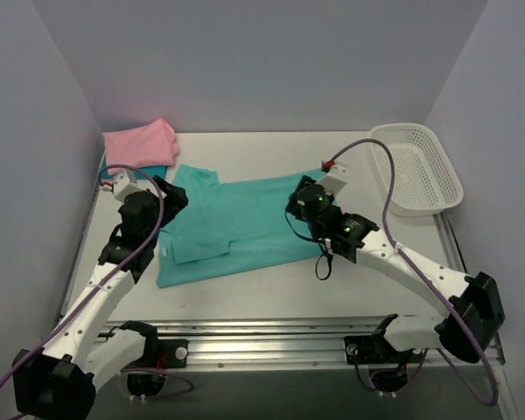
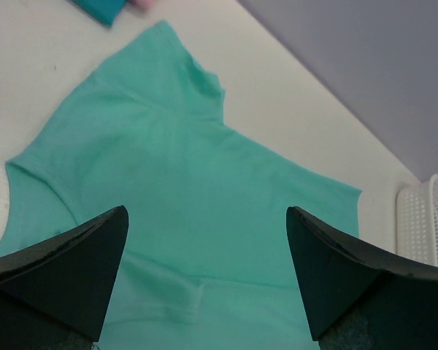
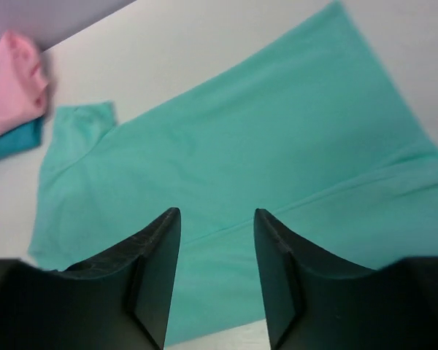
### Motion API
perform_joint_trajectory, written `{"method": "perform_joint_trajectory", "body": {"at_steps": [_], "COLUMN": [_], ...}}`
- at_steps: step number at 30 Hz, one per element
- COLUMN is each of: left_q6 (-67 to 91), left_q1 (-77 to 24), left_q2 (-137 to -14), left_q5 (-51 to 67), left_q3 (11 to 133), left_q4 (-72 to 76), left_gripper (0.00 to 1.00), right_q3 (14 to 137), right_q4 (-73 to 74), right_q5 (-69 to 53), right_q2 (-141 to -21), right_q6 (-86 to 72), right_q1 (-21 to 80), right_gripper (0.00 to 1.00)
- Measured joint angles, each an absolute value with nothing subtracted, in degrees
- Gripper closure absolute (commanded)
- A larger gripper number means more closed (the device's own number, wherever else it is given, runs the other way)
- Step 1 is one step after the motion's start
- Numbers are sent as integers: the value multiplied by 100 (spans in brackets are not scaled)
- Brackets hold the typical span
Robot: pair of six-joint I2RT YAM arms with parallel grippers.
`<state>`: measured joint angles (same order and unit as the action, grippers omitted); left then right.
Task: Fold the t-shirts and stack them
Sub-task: Fold the tshirt
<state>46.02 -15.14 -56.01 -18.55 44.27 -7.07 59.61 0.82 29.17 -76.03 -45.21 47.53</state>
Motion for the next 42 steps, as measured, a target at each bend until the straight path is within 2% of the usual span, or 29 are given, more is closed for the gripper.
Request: {"method": "perform_joint_trajectory", "body": {"at_steps": [1, 3, 7, 13, 15, 22, 32, 42], "left_q6": [4663, 4805, 5133, 5704, 5944, 6764, 7575, 7603], "left_q1": [-1614, -1979, -3033, -3817, -3944, -4353, -4724, -4797], "left_q2": [-5561, -5513, -5465, -5498, -5492, -5498, -6112, -5883], "left_q5": [-1857, -1938, -2224, -2770, -2902, -3271, -3612, -3940], "left_q3": [4289, 3999, 3575, 3531, 3507, 3168, 3030, 3044], "left_q4": [-744, -913, -1433, -2255, -2469, -2928, -3072, -3144], "left_gripper": [1, 1, 0, 2, 6, 9, 10, 9], "right_q3": [5712, 5262, 4676, 4563, 4563, 4552, 4130, 3258], "right_q4": [80, 106, 128, -110, -207, -478, -746, -1341], "right_q5": [2912, 2738, 2145, 1540, 1452, 1236, 1085, 311], "right_q2": [-7408, -7203, -7354, -7811, -7876, -8110, -8228, -8381], "right_q6": [-4436, -4278, -4045, -3844, -3791, -3723, -3760, -4156], "right_q1": [4442, 3756, 2703, 2578, 2593, 2593, 2591, 2158], "right_gripper": [88, 100, 100, 100, 100, 100, 100, 100]}}
